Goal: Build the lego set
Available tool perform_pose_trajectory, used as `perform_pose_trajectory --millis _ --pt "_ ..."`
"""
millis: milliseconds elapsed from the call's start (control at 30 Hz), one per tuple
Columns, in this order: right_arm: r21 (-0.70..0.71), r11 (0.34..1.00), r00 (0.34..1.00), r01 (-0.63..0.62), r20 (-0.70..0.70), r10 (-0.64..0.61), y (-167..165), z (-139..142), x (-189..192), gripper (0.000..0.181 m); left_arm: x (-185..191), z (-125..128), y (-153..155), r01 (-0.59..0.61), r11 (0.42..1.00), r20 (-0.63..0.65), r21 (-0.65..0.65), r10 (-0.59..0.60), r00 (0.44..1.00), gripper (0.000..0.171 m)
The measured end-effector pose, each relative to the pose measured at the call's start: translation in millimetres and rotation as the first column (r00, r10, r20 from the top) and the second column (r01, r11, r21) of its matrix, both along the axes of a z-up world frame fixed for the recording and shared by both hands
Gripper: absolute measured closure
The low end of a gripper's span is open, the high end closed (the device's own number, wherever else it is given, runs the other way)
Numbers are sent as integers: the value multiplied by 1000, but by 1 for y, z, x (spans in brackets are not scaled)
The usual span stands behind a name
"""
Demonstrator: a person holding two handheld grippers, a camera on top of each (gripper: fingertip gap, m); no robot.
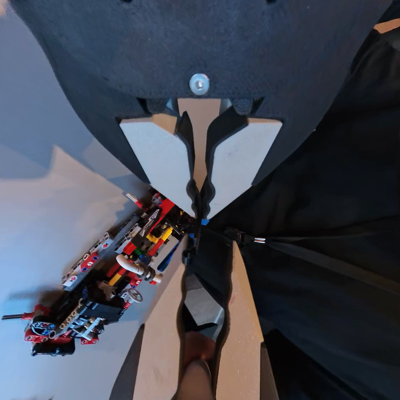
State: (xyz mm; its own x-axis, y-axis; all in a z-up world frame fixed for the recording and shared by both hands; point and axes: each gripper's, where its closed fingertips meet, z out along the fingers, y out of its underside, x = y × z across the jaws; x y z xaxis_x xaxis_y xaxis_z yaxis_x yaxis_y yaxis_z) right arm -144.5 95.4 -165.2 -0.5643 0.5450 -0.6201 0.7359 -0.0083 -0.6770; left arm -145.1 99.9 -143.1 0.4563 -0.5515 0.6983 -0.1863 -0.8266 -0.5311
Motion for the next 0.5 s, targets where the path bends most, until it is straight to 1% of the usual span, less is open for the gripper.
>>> perform_pose_trajectory --millis 67,100,167,233,267,300,333,367,433,500 --pt "-21 999 1000 -25 -17 25 -2 1 1 181 1 -1 0 -3 1000 -11 11 3 1000 159" --pt "-25 999 999 -37 -28 36 -3 2 1 181 0 -4 1 -6 1000 -37 26 7 999 170" --pt "0 1000 999 -17 -38 17 -1 -1 -3 181 -4 -8 5 -37 998 -66 49 40 997 171" --pt "-11 1000 999 22 -46 -23 2 -1 -7 180 -8 -6 11 -89 993 -53 74 93 994 171" --pt "-21 998 997 55 -44 -56 4 -2 -9 175 -11 -4 14 -125 989 -39 84 129 991 171" --pt "-13 994 993 106 -44 -106 9 -4 -12 168 -15 -2 18 -163 982 -21 94 166 986 171" --pt "15 985 983 175 -59 -173 16 -7 -16 164 -19 1 23 -209 972 6 102 210 978 171" --pt "41 970 968 238 -96 -233 21 -7 -19 162 -24 2 26 -253 962 32 103 251 967 171" --pt "74 946 934 317 -200 -297 25 -1 -20 163 -32 -1 28 -308 948 73 79 303 950 171" --pt "112 919 900 379 -274 -338 30 1 -23 169 -31 -4 25 -306 952 132 22 301 945 171"
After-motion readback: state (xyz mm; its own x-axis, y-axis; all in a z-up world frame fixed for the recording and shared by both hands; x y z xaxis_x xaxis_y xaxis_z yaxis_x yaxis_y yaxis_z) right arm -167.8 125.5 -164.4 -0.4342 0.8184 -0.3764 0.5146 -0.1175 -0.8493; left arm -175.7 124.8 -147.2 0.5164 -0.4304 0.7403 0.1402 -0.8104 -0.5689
